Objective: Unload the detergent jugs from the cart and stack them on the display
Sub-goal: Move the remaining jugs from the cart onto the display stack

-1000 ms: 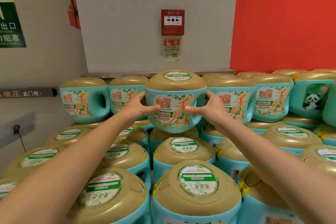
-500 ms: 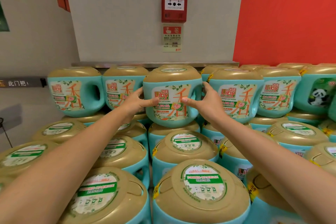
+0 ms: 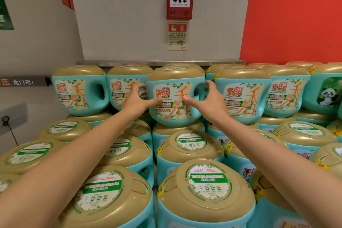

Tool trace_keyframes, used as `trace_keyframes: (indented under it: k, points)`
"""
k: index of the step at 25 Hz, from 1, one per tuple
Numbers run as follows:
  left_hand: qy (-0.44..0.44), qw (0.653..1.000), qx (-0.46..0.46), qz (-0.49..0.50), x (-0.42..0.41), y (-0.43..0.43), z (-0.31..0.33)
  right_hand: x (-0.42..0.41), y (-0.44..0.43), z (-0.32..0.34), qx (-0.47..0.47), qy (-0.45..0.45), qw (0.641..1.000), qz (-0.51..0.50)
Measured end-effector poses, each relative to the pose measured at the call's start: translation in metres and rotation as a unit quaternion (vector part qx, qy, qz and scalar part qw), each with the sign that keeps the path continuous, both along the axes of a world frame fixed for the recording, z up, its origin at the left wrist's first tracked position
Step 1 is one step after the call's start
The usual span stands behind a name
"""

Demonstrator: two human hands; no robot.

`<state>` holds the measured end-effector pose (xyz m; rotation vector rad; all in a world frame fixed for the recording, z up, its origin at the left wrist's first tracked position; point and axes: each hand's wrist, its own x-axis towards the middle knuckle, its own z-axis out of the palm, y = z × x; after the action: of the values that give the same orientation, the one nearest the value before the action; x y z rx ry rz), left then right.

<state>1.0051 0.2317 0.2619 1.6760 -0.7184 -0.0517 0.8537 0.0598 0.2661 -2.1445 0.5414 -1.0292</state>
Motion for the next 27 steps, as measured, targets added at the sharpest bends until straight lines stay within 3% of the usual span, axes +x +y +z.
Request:
trace_keyframes:
  k: [3,9,13,17,22,27]
  points:
    - [-0.034,0.999,0.017,0.037,-0.012,-0.001,0.001,-0.001,0.002,-0.001,0.014,-0.004,1.0,-0.008]
    - [-0.009,0.998,-0.005,0.068,-0.032,-0.004,0.005,-0.004,0.011,-0.005,0.013,0.012,1.0,-0.023]
    - [-0.052,0.986,0.064,0.143,-0.044,-0.003,0.004,-0.013,0.013,-0.006,0.028,0.035,0.998,-0.039]
    - [-0.039,0.983,0.031,0.178,-0.062,0.005,0.008,-0.035,0.021,-0.009,0.039,0.023,0.998,-0.04]
    - [-0.025,0.991,-0.104,0.083,-0.127,0.033,0.017,-0.098,0.028,0.003,0.072,-0.069,0.995,0.009]
    - [-0.019,0.99,-0.143,-0.007,-0.227,0.065,-0.014,-0.207,0.041,-0.02,0.119,-0.175,0.974,0.083]
